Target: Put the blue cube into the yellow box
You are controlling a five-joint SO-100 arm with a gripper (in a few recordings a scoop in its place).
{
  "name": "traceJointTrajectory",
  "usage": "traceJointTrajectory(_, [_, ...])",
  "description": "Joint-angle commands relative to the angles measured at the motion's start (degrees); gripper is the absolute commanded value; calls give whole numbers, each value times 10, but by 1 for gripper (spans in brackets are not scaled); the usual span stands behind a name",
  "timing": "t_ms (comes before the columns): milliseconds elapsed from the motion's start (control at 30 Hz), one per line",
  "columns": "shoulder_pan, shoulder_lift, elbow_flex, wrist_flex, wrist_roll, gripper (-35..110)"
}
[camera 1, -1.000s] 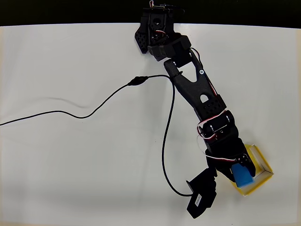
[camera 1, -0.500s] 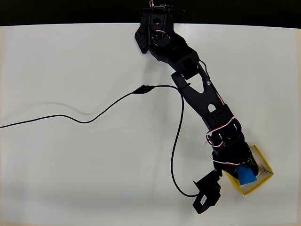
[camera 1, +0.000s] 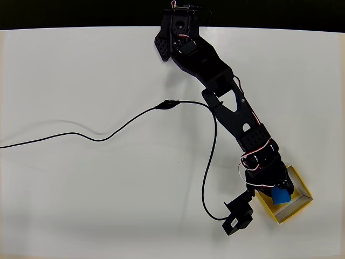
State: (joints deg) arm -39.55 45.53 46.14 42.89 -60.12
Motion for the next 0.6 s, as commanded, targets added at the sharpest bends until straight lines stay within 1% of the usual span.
traceJointTrajectory(0, [-14,35,-76,-27,-7,21])
traceJointTrajectory(167, [-7,28,-73,-54,23,34])
traceJointTrajectory(333, [0,39,-70,-69,11,38])
traceJointTrajectory(433, [3,77,-49,-83,-17,37])
traceJointTrajectory(567, [7,176,2,-94,-72,32])
